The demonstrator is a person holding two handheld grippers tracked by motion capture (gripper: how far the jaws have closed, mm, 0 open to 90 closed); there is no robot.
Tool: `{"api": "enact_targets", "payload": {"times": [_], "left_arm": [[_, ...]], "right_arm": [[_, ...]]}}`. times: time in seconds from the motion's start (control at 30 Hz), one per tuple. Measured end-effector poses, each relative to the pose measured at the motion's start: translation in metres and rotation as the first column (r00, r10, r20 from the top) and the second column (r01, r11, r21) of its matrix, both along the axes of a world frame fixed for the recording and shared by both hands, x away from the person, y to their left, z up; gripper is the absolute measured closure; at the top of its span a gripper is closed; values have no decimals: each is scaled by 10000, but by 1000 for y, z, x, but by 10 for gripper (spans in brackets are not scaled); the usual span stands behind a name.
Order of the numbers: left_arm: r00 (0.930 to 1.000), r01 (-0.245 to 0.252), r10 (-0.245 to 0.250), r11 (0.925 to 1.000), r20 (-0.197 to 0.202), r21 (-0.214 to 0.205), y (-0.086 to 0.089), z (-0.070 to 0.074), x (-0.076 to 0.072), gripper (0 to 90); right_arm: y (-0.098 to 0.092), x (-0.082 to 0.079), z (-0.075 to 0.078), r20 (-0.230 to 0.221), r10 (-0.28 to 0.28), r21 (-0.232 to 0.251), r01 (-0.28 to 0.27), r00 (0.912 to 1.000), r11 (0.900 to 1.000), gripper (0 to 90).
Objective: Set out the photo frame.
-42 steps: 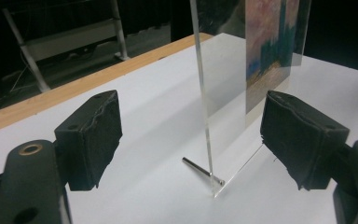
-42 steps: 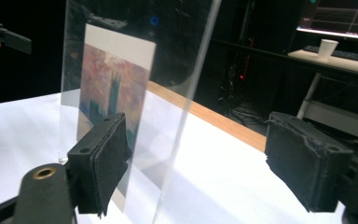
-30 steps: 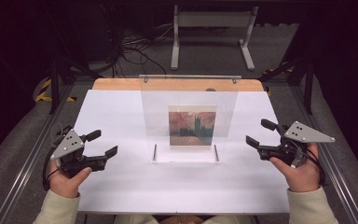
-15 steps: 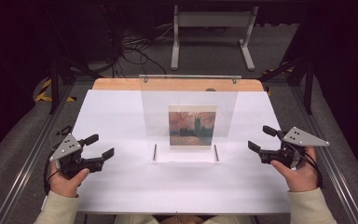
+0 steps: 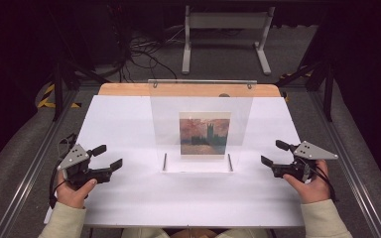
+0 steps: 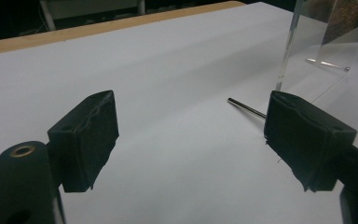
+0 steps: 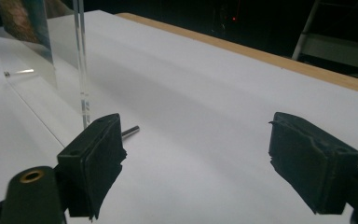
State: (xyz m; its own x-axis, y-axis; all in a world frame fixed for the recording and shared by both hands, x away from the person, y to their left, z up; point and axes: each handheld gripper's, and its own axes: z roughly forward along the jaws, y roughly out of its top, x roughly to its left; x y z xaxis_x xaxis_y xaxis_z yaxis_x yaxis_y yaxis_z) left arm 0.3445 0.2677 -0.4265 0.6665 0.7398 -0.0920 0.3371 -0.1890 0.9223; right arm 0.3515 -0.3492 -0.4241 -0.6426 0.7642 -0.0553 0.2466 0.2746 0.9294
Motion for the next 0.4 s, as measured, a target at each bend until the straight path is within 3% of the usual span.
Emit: {"api": "enact_targets", "payload": {"times": [0.4], "left_arm": [[9999,-73,72,9999,-83,-102,1,-3,2,180]], "right_arm": [[5,2,-8,-97,1,-154,-2,10000,9999,180]]}}
